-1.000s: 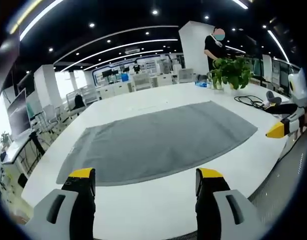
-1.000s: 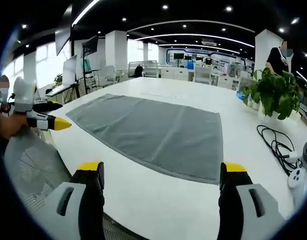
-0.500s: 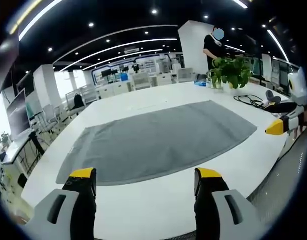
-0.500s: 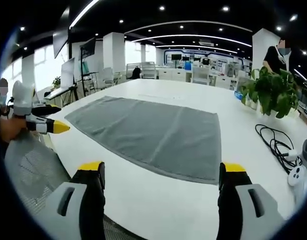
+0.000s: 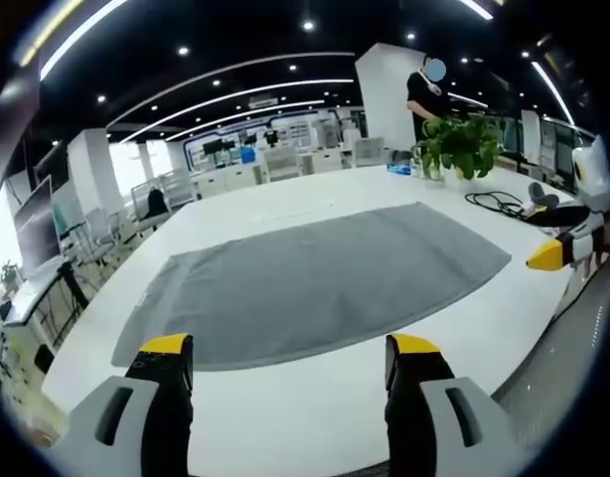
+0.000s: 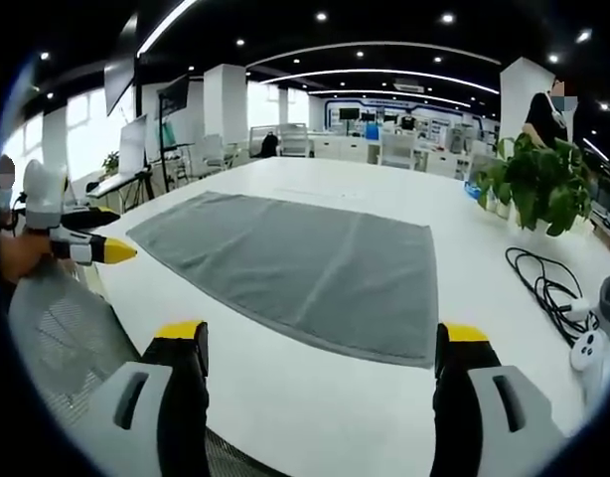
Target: Fold the towel on the table until its edges align and the towel forms a compact rectangular stack.
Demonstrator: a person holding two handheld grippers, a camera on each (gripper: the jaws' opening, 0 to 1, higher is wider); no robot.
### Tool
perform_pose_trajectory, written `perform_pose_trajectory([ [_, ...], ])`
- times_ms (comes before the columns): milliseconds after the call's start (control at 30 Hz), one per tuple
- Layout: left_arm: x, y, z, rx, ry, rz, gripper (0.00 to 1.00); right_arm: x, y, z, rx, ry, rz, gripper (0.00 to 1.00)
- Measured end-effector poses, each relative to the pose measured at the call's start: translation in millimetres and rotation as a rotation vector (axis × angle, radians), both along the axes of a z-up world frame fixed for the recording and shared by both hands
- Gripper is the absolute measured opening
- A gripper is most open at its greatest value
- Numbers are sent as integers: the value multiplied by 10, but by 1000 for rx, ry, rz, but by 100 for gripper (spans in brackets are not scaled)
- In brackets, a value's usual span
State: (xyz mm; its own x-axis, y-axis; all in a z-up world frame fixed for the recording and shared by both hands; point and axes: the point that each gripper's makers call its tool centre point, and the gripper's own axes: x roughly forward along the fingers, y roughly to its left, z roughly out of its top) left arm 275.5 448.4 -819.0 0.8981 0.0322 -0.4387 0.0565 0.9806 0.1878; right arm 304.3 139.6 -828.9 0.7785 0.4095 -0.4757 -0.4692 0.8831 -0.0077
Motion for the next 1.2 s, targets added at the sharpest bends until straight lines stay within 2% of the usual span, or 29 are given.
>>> perform_pose_trajectory([
  [633, -2, -2, -7, 3, 4, 0, 81, 6, -20, 20, 6, -6, -12, 95],
  [1200, 0, -16, 0, 1, 0, -7, 81, -18, 5, -37, -4, 20, 7, 95],
])
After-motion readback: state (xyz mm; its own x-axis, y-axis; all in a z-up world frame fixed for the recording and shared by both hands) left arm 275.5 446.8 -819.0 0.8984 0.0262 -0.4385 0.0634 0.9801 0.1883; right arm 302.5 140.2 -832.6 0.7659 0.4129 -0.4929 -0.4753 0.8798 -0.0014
